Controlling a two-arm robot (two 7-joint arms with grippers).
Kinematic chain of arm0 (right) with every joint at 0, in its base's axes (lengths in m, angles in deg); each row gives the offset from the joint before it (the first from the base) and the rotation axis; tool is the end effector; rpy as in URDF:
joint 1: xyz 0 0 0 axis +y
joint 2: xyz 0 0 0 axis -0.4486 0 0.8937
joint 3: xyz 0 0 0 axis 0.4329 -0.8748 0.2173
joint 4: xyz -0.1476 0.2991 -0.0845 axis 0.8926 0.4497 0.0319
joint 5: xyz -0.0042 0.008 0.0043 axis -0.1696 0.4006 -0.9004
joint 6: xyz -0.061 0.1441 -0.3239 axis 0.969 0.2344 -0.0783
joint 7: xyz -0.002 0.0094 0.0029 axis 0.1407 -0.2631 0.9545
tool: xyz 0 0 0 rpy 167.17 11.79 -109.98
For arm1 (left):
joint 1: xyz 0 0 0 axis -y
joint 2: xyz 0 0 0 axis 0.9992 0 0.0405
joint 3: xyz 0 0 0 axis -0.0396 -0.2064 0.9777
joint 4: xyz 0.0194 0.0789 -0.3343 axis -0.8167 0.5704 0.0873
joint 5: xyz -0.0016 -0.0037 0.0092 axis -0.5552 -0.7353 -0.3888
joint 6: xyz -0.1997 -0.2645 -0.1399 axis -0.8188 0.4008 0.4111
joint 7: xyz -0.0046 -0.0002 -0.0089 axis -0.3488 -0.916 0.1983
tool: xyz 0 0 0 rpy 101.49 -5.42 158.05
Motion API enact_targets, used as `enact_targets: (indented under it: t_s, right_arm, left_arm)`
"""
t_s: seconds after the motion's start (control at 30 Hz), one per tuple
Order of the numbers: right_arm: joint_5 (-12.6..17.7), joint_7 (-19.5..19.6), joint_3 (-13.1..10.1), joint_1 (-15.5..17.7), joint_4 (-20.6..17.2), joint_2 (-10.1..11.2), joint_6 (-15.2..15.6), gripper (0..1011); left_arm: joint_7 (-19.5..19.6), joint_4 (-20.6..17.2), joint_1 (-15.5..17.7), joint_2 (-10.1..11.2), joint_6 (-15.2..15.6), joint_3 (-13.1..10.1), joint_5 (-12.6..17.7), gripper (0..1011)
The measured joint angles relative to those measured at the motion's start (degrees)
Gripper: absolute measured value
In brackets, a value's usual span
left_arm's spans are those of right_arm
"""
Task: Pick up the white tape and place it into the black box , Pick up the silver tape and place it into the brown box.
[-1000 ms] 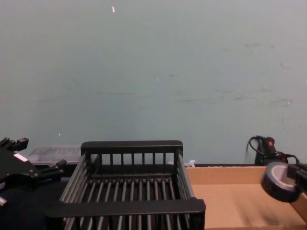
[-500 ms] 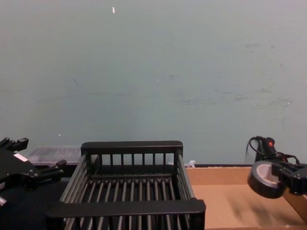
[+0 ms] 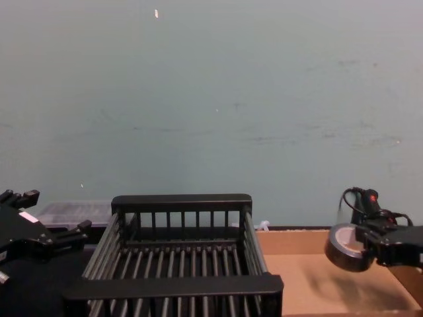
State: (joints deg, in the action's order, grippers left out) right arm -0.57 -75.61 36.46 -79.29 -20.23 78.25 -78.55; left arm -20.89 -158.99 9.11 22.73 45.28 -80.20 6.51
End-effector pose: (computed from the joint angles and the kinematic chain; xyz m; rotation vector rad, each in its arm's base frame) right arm 0.4636 -0.0521 -0.3609 -0.1903 0.0450 -1.1258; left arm 0.4151 0.0998 -0.3555 0.3043 -0.2850 1.2481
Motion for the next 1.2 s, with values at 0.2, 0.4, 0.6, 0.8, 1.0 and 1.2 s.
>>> enact_targets:
  t_s: [0.2,0.4,0.6,0.8,1.0,1.2]
  right_arm:
    - [-1.23,-0.11,0.43,-1.91,2.53,-1.03,-0.37,156]
    - [-1.52,-0.21,0.57,-2.4,3.17,-1.21,-0.45,156]
    - [-1.52,-0.21,0.54,-2.28,3.01,-1.17,-0.45,156]
    - [-1.46,-0.19,0.5,-2.19,2.88,-1.15,-0.45,319]
    - [-1.4,-0.16,0.47,-2.16,2.81,-1.12,-0.44,520]
    - [-1.37,-0.16,0.45,-2.12,2.77,-1.1,-0.41,702]
  left_arm:
    - [0.0,0.0,0.0,0.0,0.0,0.0,0.0,1001]
    - [0.0,0.0,0.0,0.0,0.0,0.0,0.0,1002]
    - [0.0,0.0,0.0,0.0,0.0,0.0,0.0,1001]
    - [0.0,0.0,0.0,0.0,0.0,0.0,0.0,1001]
    - [0.0,0.0,0.0,0.0,0.0,0.0,0.0,1001]
    - [0.0,0.0,0.0,0.0,0.0,0.0,0.0,1001]
